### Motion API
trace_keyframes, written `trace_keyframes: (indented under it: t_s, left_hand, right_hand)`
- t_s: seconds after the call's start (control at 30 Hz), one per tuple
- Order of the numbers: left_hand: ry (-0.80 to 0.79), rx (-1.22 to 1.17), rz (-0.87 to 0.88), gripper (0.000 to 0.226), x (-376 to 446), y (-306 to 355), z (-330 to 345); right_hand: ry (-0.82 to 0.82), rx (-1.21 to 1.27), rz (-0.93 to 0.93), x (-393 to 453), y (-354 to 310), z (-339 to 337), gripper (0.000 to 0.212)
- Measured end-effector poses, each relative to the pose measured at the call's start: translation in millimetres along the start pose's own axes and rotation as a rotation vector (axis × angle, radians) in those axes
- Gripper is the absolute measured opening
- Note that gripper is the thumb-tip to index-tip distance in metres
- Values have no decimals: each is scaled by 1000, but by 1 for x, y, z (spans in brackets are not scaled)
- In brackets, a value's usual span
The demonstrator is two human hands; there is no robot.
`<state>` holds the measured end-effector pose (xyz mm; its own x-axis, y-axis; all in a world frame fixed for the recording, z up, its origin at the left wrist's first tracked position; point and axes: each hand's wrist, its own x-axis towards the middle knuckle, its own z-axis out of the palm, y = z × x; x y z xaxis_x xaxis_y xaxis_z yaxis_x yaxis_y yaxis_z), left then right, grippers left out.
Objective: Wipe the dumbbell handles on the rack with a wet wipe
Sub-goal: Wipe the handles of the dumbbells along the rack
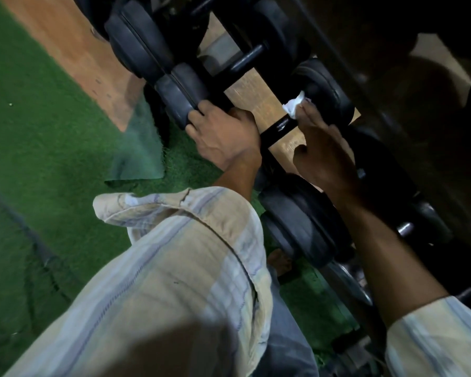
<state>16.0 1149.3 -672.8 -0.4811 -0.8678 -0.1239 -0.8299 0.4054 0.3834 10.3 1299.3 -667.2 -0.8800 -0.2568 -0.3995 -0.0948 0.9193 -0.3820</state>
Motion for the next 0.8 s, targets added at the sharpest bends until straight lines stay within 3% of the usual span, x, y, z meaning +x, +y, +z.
trace_keyframes:
  t_s: [0.1,0.33,0.37,0.43,0.53,0.6,0.8]
  left_hand:
    - [7,9,6,34,1,-1,0]
    - [3,39,19,34,0,0,1]
    - [5,41,21,34,0,0,2]
    - [7,37,23,33,1,0,2]
    - [12,51,34,33,1,0,2]
    - [7,62,36,33,1,0,3]
    - [-4,84,41,34,1,2,1]
  right_hand:
    - [-17,18,29,-3,-6,14,89]
    - [-102,371,278,6,-33,19,80]
    - [-137,498,311,6,-37,17,70]
    - [-120,827,376,13,-36,17,21]
    - [39,1419,585,30,-18,23,27]
    - [45,1665,708,37,-9,16,28]
    - [-163,1820,789,50,-4,9,20]
